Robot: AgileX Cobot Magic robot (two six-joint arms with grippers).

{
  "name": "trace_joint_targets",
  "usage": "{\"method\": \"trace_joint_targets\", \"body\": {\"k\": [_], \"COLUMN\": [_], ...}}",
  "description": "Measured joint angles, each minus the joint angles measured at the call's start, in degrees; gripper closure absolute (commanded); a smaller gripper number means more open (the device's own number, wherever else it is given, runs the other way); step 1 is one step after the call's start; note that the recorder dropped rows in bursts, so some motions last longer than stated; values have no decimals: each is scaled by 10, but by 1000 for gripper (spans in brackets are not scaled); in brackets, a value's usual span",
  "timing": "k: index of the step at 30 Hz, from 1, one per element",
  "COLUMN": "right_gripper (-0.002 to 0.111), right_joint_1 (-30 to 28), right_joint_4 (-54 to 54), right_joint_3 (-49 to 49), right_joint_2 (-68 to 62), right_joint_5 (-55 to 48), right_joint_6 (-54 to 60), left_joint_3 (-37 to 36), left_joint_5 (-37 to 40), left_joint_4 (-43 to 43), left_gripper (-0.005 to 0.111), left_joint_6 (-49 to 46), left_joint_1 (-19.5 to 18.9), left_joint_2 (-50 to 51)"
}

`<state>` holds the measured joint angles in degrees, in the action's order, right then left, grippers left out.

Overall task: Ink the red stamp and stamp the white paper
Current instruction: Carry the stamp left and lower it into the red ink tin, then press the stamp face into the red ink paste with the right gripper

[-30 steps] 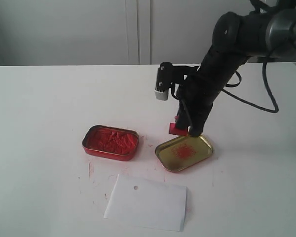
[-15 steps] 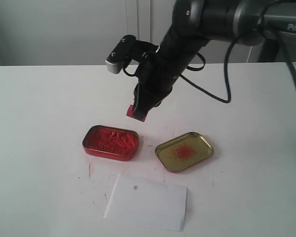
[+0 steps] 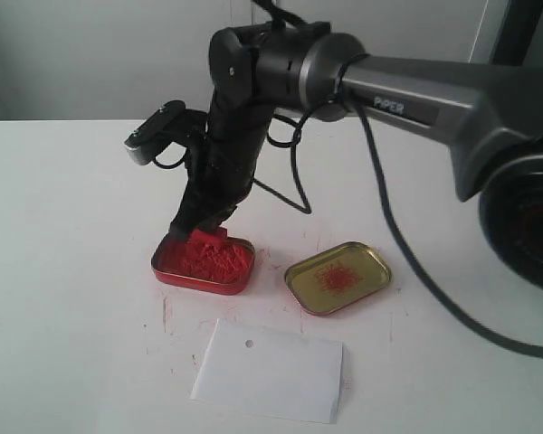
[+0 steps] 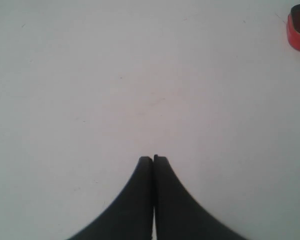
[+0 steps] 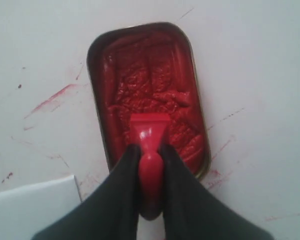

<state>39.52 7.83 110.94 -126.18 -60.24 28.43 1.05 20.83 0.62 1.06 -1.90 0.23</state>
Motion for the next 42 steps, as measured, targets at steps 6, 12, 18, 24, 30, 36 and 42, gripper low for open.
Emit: {"method": "trace_joint_targets", "body": {"k": [6, 12, 18, 24, 30, 36, 42], "right_gripper": [108, 108, 108, 108, 108, 108, 108], "right_joint_1": [4, 4, 4, 9, 11, 11, 11], "right_joint_4": [-6, -22, -31, -35, -39, -39, -39], "right_joint_3": [34, 40, 42, 49, 57, 59, 59], "right_joint_2": [-40, -55, -66, -99, -111, -115, -114], "right_joint_5": [-6, -8, -7, -7, -16, -19, -19], "right_joint_6": [-43, -67, -82, -99, -115, -123, -126], "left_joint_3": [0, 0, 0, 0, 0, 0, 0], "left_joint_5": [0, 0, 0, 0, 0, 0, 0], "left_joint_4": [0, 0, 0, 0, 0, 0, 0], "left_gripper": [107, 107, 107, 107, 107, 107, 107], "left_joint_6": [0, 0, 0, 0, 0, 0, 0], "left_joint_1": [0, 0, 0, 0, 0, 0, 0], "left_joint_2": [0, 0, 0, 0, 0, 0, 0]}}
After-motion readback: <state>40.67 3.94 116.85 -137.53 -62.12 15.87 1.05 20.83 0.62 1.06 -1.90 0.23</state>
